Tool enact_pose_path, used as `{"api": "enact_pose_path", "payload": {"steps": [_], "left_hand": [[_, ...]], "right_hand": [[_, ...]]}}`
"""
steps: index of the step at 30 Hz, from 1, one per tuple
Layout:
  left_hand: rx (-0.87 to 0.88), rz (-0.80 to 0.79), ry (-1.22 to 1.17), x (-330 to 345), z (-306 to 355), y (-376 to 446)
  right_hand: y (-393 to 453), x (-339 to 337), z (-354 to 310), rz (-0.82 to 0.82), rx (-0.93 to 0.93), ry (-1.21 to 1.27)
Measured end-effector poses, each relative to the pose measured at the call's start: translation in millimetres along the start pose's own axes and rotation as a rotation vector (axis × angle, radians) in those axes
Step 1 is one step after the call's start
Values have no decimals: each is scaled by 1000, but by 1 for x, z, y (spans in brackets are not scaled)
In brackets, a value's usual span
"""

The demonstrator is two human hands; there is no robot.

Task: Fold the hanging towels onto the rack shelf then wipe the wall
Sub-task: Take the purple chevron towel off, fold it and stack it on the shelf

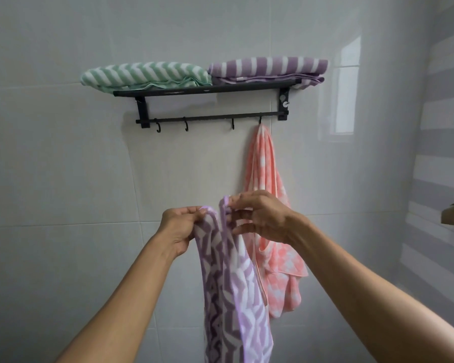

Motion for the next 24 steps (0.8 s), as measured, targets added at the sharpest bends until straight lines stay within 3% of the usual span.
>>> {"api": "enact_pose_path", "payload": {"steps": [3,5,13,17,24], "left_hand": [[16,-26,6,2,1,1],[18,-37,2,3,0,1],[36,-188,-13,13,0,-10],[44,-296,-49,15,2,-14],[-12,-348,-37,16,4,-18]], "right_hand": [[2,-2,-6,108,-218,-628],[7,1,-7,119,-325,-843],[15,6,9,85,-358,-583],[23,3,16,165,-345,-615],[24,1,17,310,-353,-628]]}}
Point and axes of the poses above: each hand's wrist, its own y-axis towards the middle knuckle, its own x-axis out of the palm, z = x × y, the point moved 3 cm from there along y, towards the middle knuckle, and after that the axes turned 3 degrees about y, right-handed, at the moved point
